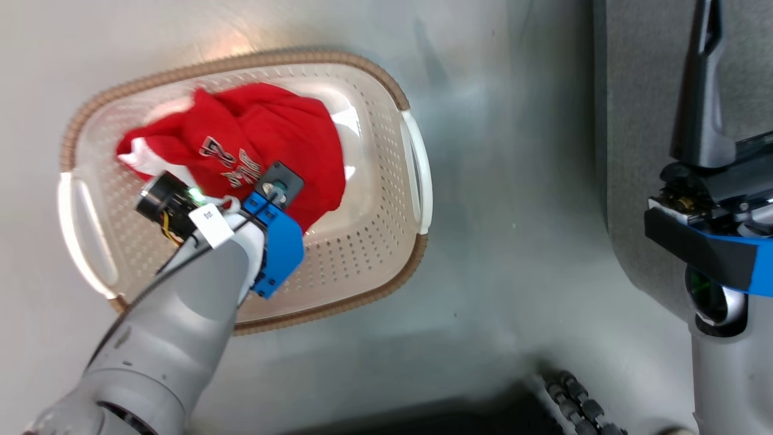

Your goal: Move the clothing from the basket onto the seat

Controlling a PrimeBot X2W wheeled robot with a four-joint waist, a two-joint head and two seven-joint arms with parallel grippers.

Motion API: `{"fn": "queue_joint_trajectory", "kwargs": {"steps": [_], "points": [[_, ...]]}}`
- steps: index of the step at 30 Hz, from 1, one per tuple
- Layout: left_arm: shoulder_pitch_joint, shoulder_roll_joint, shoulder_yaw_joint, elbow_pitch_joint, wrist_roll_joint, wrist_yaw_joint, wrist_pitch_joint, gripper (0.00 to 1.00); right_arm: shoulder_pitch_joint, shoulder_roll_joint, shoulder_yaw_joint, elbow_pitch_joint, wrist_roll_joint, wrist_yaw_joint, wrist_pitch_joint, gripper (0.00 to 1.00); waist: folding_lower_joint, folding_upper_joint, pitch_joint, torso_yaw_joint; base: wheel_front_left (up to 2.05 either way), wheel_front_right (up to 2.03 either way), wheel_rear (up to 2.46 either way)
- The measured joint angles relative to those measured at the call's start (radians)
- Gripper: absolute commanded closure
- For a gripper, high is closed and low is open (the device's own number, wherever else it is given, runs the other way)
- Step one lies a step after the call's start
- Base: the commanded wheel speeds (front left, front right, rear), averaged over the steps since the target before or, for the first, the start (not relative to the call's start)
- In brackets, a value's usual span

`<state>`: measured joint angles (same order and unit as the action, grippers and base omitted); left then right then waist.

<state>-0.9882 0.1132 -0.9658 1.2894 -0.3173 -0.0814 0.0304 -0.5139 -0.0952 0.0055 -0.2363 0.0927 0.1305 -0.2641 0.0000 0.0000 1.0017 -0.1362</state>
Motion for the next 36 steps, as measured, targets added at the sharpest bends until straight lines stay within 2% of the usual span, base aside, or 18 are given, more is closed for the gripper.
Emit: {"fn": "queue_joint_trajectory", "kwargs": {"steps": [14,36], "points": [[0.113,-0.056,0.005,-0.002,-0.069,-0.025,-0.136,1.0,0.046,-0.025,0.013,0.088,0.004,0.0,0.0,0.0,-0.0001,0.0001,-0.232,0.06,0.0,0.0,0.0],[0.234,-0.062,0.025,-0.092,-0.223,-0.04,-0.28,1.0,0.228,-0.017,0.018,0.201,-0.001,0.0,0.0,0.0,-0.0003,0.0001,-0.665,0.161,0.0,0.0,0.0]]}}
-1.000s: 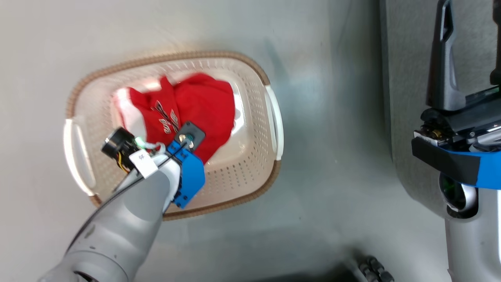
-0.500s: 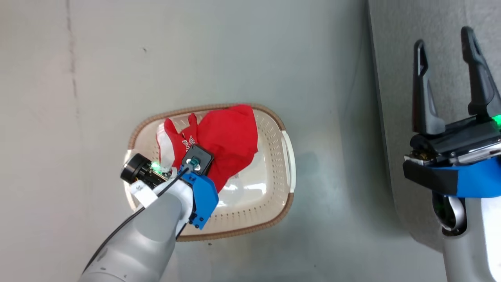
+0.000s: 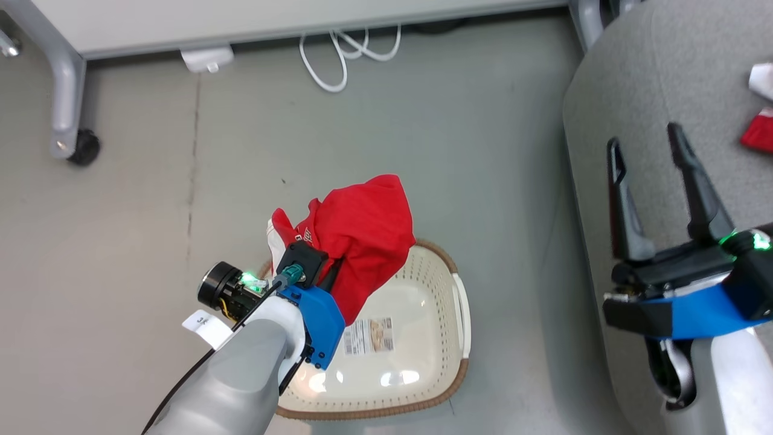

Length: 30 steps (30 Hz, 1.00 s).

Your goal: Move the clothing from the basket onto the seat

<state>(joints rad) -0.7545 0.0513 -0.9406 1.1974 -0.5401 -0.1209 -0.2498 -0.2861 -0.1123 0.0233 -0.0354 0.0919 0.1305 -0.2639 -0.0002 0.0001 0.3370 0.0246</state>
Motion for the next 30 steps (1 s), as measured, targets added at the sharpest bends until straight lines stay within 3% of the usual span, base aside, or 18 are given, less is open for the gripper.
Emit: {"fn": "queue_joint_trajectory", "kwargs": {"steps": [16,30], "points": [[0.026,0.025,0.076,-0.16,0.004,0.015,-0.012,1.0,0.131,0.032,0.007,0.069,0.005,0.0,0.0,0.0,0.0,-0.0001,-0.221,0.03,0.0,0.0,0.0],[0.065,0.048,0.152,-0.356,0.023,0.021,-0.012,1.0,0.192,0.049,0.009,0.095,0.007,0.0,0.0,0.0,0.0001,-0.0001,-0.313,0.063,0.0,0.0,0.0]]}}
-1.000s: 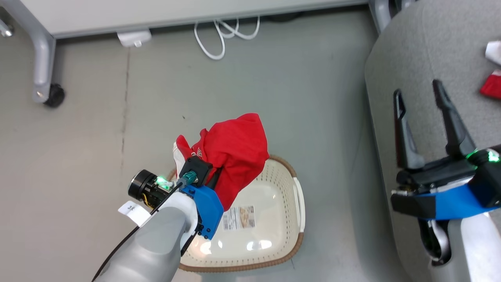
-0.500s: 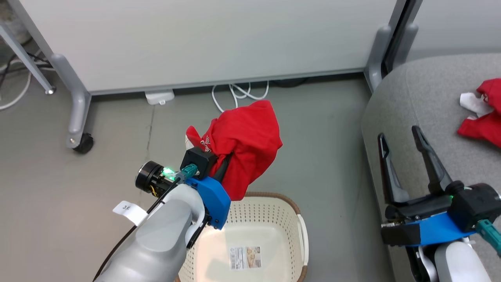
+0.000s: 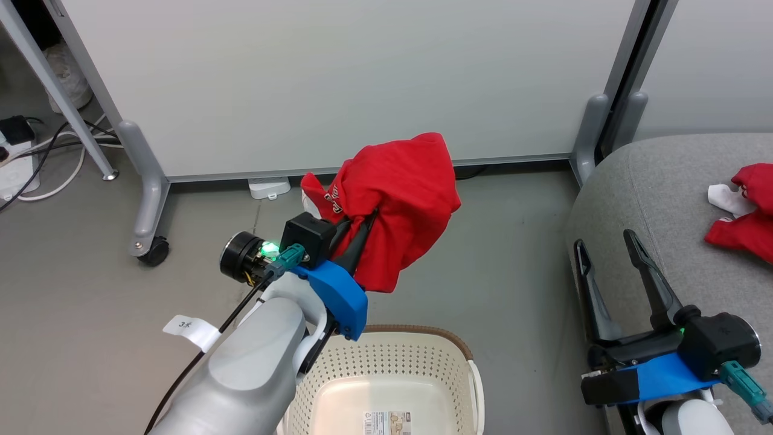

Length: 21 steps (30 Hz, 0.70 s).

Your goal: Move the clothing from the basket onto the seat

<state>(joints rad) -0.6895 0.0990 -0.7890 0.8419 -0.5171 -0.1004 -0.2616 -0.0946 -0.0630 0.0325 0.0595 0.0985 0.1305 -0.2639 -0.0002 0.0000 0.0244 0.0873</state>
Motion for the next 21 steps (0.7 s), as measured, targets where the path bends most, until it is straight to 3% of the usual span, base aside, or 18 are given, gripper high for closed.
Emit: {"fn": "queue_joint_trajectory", "kwargs": {"steps": [21], "points": [[0.041,0.034,-0.006,-0.236,0.009,0.042,0.038,1.0,0.03,0.009,0.01,0.025,0.008,0.0,0.0,0.0,0.0001,0.0,-0.035,0.031,0.0,0.0,0.0]]}}
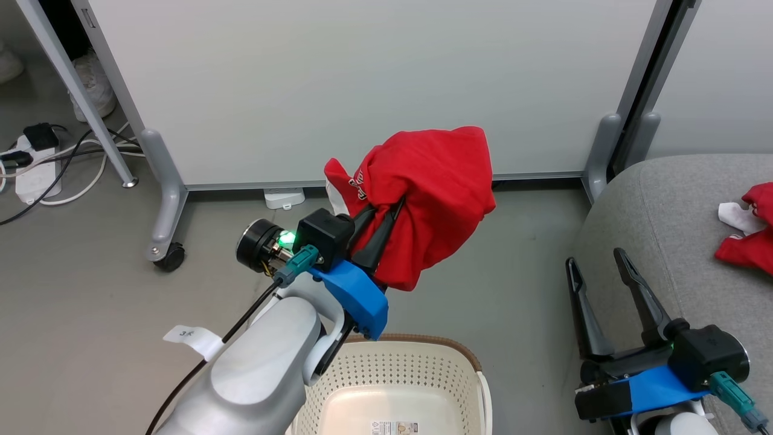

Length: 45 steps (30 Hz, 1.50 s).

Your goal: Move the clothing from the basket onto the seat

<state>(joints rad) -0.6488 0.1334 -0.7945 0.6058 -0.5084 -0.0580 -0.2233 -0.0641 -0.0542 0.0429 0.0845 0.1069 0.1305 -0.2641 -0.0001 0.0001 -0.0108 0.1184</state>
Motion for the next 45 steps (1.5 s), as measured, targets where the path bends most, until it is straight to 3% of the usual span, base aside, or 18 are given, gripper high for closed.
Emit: {"fn": "queue_joint_trajectory", "kwargs": {"steps": [10,23,38,45], "points": [[0.022,0.03,-0.011,-0.099,-0.001,0.025,0.035,1.0,0.002,0.001,0.017,0.008,0.008,0.0,0.0,0.0,0.0001,0.0,0.001,0.006,0.0,0.0,0.0],[0.028,0.046,-0.027,-0.162,0.0,0.042,0.059,1.0,-0.07,0.003,0.174,0.104,0.055,0.0,0.0,0.0,0.0001,0.0,0.02,0.027,0.0,0.0,0.0],[-0.014,0.009,-0.067,-0.185,0.019,0.04,0.063,1.0,-0.239,0.004,0.295,0.295,0.115,0.0,0.0,0.0,0.0001,0.0,0.079,0.078,0.0,0.0,0.0],[-0.03,-0.006,-0.08,-0.181,0.02,0.038,0.054,1.0,-0.312,0.004,0.317,0.303,0.141,0.0,0.0,0.0,0.0002,0.0,0.1,0.093,0.0,0.0,0.0]]}}
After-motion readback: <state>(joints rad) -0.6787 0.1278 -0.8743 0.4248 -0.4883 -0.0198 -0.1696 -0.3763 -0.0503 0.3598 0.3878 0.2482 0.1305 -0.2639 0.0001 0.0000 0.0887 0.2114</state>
